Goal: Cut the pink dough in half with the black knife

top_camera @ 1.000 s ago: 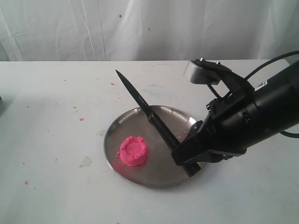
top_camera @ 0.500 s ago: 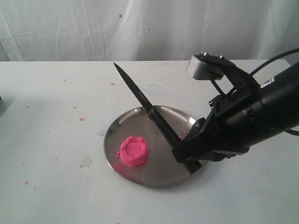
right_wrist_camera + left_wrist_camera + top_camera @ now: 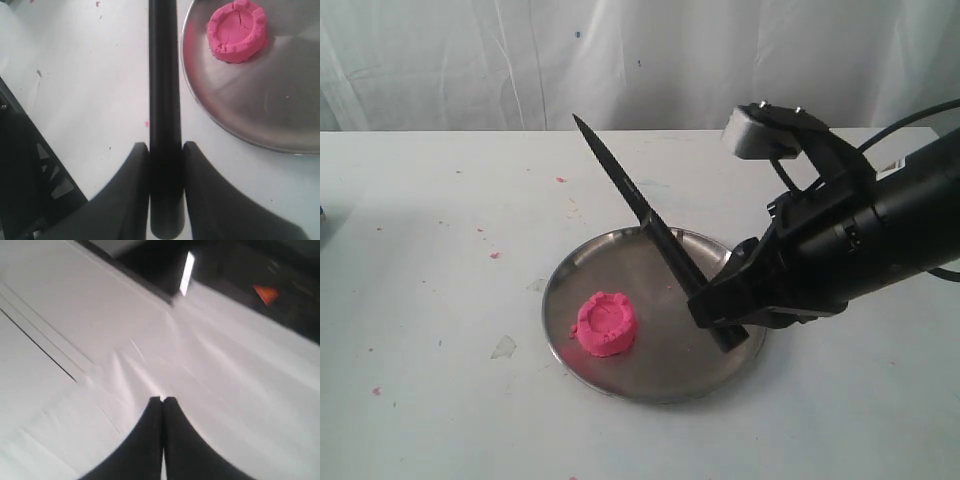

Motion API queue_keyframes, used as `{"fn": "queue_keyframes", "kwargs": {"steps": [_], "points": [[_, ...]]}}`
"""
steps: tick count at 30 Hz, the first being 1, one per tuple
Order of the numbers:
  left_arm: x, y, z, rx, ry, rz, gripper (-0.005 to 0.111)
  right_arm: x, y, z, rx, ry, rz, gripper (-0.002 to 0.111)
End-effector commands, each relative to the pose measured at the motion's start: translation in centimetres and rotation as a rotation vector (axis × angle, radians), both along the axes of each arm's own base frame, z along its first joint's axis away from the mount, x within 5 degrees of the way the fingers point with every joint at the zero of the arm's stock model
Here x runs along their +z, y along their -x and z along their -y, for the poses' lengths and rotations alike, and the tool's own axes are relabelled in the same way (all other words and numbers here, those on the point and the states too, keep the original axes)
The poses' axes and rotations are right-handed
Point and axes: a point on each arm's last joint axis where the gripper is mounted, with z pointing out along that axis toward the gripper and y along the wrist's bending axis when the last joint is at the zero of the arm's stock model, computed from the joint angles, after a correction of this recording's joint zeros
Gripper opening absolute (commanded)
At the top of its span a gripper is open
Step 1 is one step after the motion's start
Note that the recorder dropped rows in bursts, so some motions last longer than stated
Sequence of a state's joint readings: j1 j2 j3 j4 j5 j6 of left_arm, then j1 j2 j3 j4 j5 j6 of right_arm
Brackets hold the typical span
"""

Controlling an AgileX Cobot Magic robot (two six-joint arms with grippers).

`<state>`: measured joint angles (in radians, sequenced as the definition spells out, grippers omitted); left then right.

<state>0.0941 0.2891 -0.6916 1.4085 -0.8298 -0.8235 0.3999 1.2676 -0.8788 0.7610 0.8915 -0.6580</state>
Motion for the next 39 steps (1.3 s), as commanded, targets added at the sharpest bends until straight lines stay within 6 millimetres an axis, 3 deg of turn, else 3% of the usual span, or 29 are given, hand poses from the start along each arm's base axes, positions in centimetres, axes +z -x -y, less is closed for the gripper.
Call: {"fn": "queue_keyframes", "kwargs": {"steps": [1, 4, 7, 11, 13, 17, 19, 24, 30, 39], "points": [[-6.1, -10.4, -1.8, 0.152, -0.061, -0.538, 0.0, -0.2, -0.2, 0.2, -0.016, 0.009, 0.045, 0.0], [-10.8, -14.8, -2.7, 0.235, -0.04, -0.783, 0.0, -0.6, -0.2, 0.6, 0.0, 0.068, 0.063, 0.0], [-14.5, -16.9, -1.7, 0.128, 0.031, -0.99, 0.0, -0.8, -0.3, 0.9, -0.017, 0.103, 0.068, 0.0], [-16.4, -17.2, 2.2, -0.291, 0.07, -1.103, 0.0, -1.0, -0.4, 1.1, -0.012, 0.145, 0.083, 0.0], [-17.3, -17.7, 2.9, -0.308, -0.016, -1.086, 0.0, -1.0, -0.4, 1.2, -0.015, 0.146, 0.09, 0.0], [-20.8, -19.3, 3.5, -0.168, -0.099, -1.215, 0.0, -1.1, -1.0, 1.3, -0.06, 0.141, 0.141, 0.0], [-22.4, -19.9, 4.6, -0.218, -0.13, -1.244, 0.0, -1.4, -1.5, 1.3, -0.096, 0.143, 0.18, 0.0], [-25.1, -21.9, 6.6, -0.31, -0.347, -1.185, 0.0, -2.8, -3.0, 1.5, -0.175, 0.206, 0.146, 0.0], [-27.6, -24.7, 7.3, -0.29, -0.329, -1.269, 0.0, -4.6, -3.9, 1.5, -0.206, 0.267, 0.075, 0.0], [-29.4, -27.3, 7.8, -0.269, -0.344, -1.299, 0.0, -4.5, -4.1, 1.2, -0.218, 0.242, 0.053, 0.0]]}}
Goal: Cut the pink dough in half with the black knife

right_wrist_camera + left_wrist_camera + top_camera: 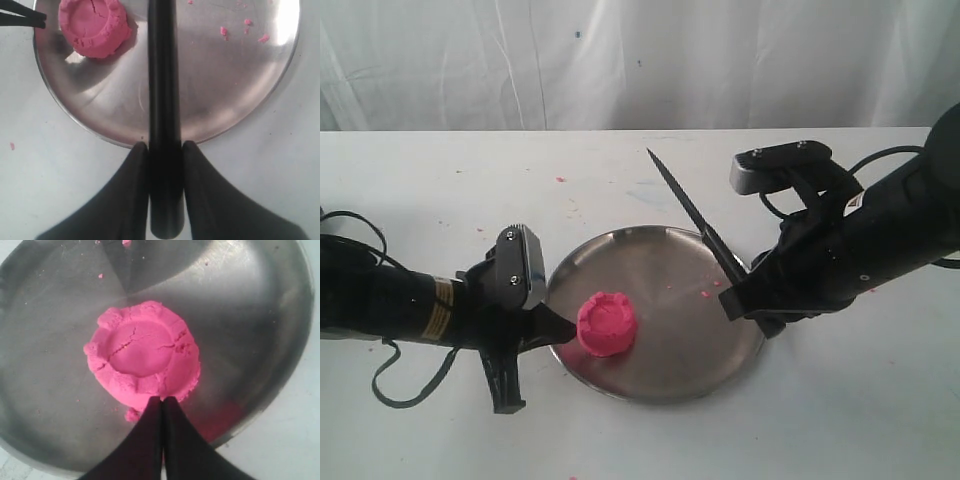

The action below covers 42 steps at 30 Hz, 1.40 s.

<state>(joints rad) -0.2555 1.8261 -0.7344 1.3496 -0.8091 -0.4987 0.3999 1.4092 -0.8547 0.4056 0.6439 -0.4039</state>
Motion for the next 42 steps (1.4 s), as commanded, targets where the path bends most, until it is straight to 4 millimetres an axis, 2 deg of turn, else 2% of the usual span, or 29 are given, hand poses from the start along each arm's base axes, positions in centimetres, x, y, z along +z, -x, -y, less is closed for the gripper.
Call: {"fn": "queue_keyframes", "kwargs": {"steps": [1, 12, 16, 18, 22, 24, 27, 30, 33, 38, 42], "points": [[-0.7, -0.9, 0.3, 0.008, -0.018, -0.009, 0.0, 0.3, -0.2, -0.2, -0.021, -0.028, 0.005, 0.0], [-1.6, -2.3, 0.8, 0.034, 0.009, -0.046, 0.0, 0.3, -0.2, -0.3, -0.031, -0.047, -0.003, 0.0], [-1.9, -3.1, 1.8, 0.007, 0.12, -0.082, 0.0, 0.3, -0.1, -0.3, -0.03, -0.046, -0.007, 0.0], [-1.9, -3.9, 2.2, 0.025, 0.172, -0.115, 0.0, 0.3, -0.1, -0.3, -0.01, -0.038, -0.005, 0.0], [-2.1, -4.7, 2.3, 0.042, 0.165, -0.108, 0.0, 0.1, 0.2, -0.1, 0.043, 0.005, -0.007, 0.0], [-1.8, -4.6, 2.5, 0.02, 0.201, -0.119, 0.0, -0.7, 0.6, 0.2, 0.102, 0.077, -0.087, 0.0], [0.3, -4.9, 2.3, 0.006, 0.15, -0.053, 0.0, -1.8, 0.4, -0.4, 0.157, 0.107, -0.143, 0.0], [3.4, -4.4, 1.3, 0.037, 0.024, -0.006, 0.0, -2.2, 0.0, -1.8, 0.203, 0.115, -0.132, 0.0], [6.2, -3.4, 1.3, 0.067, 0.088, -0.071, 0.0, -3.1, -0.1, -3.4, 0.263, 0.139, -0.186, 0.0], [7.9, -1.9, 2.8, -0.032, 0.306, -0.197, 0.0, -3.6, -0.8, -3.7, 0.274, 0.162, -0.188, 0.0], [8.4, -1.4, 3.8, -0.073, 0.354, -0.184, 0.0, -3.6, -1.1, -3.6, 0.235, 0.173, -0.165, 0.0]]}}
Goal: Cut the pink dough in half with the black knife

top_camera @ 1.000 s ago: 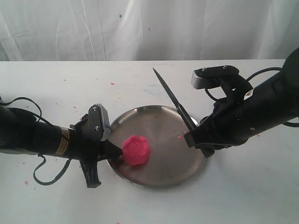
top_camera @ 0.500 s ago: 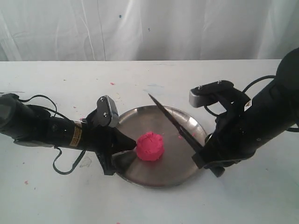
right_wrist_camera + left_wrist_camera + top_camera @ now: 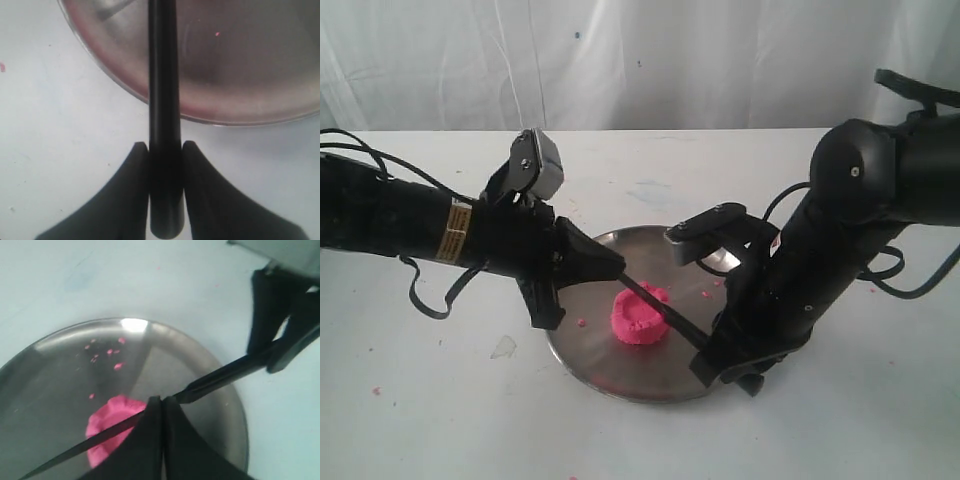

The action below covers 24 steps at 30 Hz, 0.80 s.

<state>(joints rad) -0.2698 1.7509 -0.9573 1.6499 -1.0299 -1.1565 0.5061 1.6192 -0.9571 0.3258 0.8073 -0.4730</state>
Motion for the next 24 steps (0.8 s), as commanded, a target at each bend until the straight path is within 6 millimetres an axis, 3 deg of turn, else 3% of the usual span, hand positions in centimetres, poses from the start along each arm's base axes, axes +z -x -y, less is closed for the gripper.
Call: {"fn": "queue_keyframes", "kwargs": {"steps": [1, 6, 11, 24], "points": [[0.9, 0.4, 1.3, -0.023, 0.068, 0.017, 0.0, 0.2, -0.3, 0.0, -0.018, 0.011, 0.02, 0.0], [-1.2, 0.1, 2.9, 0.005, 0.094, -0.044, 0.0, -0.5, -0.4, 0.0, -0.016, 0.026, -0.008, 0.0], [-3.3, -0.4, 3.1, 0.009, 0.053, -0.031, 0.0, -0.8, -0.6, -0.2, -0.011, 0.036, -0.033, 0.0], [-4.4, -1.6, 2.0, 0.158, -0.105, -0.001, 0.0, -0.8, -0.7, -0.2, -0.035, 0.039, -0.04, 0.0]]}}
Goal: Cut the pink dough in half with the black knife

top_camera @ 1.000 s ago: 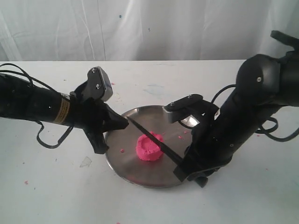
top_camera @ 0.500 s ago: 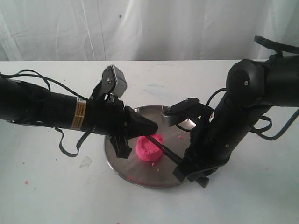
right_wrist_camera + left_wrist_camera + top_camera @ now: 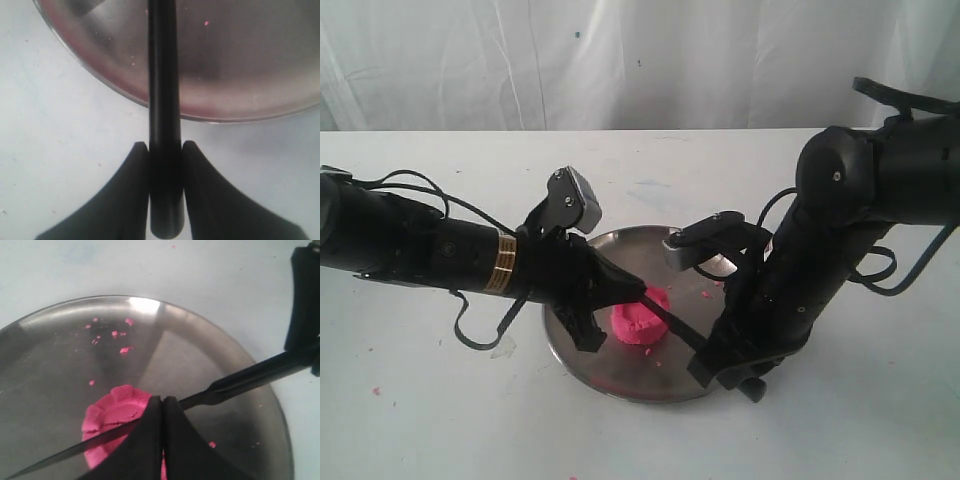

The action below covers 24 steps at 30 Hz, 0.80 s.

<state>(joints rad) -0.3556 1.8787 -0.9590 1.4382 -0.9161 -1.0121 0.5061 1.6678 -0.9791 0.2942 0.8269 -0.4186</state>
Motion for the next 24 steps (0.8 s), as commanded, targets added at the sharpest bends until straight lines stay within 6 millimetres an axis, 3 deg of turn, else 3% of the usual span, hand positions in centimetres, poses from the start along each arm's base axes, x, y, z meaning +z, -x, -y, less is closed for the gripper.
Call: {"fn": "queue_keyframes", "kwargs": {"steps": [1, 5, 15, 24], "points": [[-0.4, -0.8, -0.7, 0.1, -0.101, 0.028, 0.0, 0.2, -0.1, 0.0, -0.003, 0.004, 0.006, 0.0], [-0.6, -1.6, -1.4, 0.186, -0.183, 0.06, 0.0, 0.2, -0.2, -0.1, -0.006, 0.002, 0.01, 0.0], [2.5, -3.0, 0.2, 0.119, -0.026, 0.139, 0.0, 0.2, -0.2, -0.1, -0.025, -0.001, 0.008, 0.0], [1.7, -4.0, -1.1, 0.254, -0.178, 0.142, 0.0, 0.2, -0.5, -0.2, -0.064, -0.015, 0.03, 0.0]]}}
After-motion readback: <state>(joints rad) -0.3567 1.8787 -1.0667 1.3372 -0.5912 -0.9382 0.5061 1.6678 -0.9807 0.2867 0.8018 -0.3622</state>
